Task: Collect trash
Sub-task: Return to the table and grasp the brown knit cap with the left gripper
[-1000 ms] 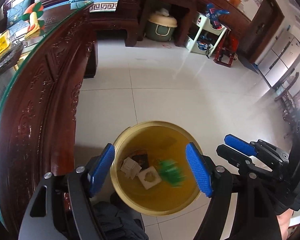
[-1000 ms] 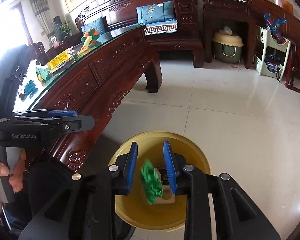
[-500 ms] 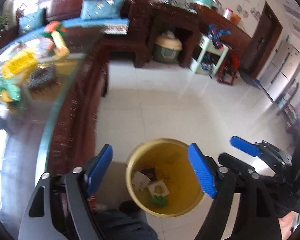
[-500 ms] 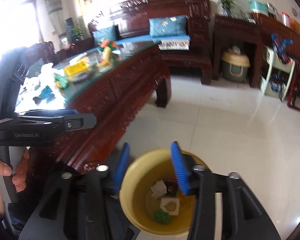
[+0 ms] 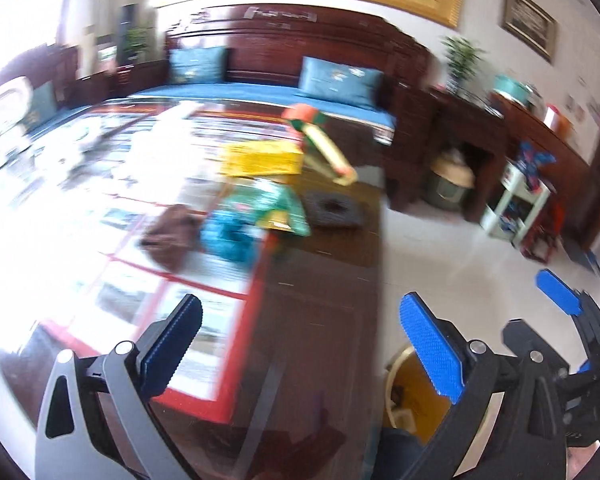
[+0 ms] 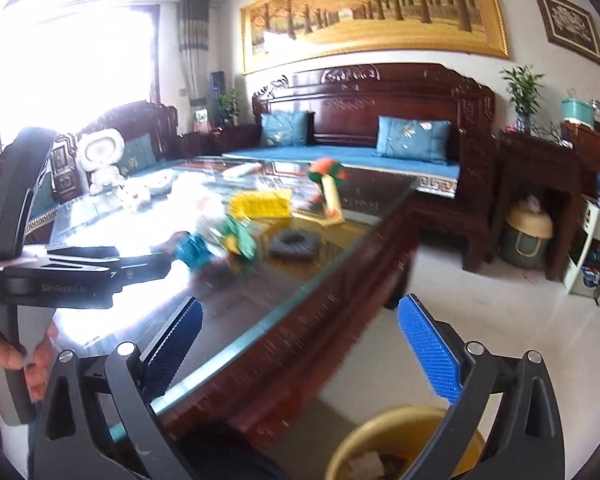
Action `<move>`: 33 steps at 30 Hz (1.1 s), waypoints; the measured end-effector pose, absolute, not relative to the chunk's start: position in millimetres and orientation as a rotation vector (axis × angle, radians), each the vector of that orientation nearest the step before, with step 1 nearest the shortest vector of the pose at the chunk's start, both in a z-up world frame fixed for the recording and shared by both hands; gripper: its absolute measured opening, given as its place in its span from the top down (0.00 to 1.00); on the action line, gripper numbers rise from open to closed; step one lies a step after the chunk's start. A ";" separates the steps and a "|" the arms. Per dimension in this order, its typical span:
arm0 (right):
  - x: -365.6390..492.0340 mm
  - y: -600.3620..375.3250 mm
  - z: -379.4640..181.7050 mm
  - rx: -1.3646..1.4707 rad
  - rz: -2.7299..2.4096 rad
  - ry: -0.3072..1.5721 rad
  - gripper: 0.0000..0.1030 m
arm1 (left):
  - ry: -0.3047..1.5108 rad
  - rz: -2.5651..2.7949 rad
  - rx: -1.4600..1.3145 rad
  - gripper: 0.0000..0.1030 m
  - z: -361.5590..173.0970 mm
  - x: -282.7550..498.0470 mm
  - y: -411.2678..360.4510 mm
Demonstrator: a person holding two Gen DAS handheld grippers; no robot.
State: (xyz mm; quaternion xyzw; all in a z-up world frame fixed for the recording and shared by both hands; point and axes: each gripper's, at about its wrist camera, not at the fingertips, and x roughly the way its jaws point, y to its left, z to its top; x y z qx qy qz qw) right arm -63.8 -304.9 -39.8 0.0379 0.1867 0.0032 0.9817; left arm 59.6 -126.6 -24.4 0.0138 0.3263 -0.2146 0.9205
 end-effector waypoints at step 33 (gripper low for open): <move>52.7 -218.6 -40.3 0.024 0.260 0.361 0.08 | 0.901 -0.230 0.004 0.05 -86.6 247.3 -64.2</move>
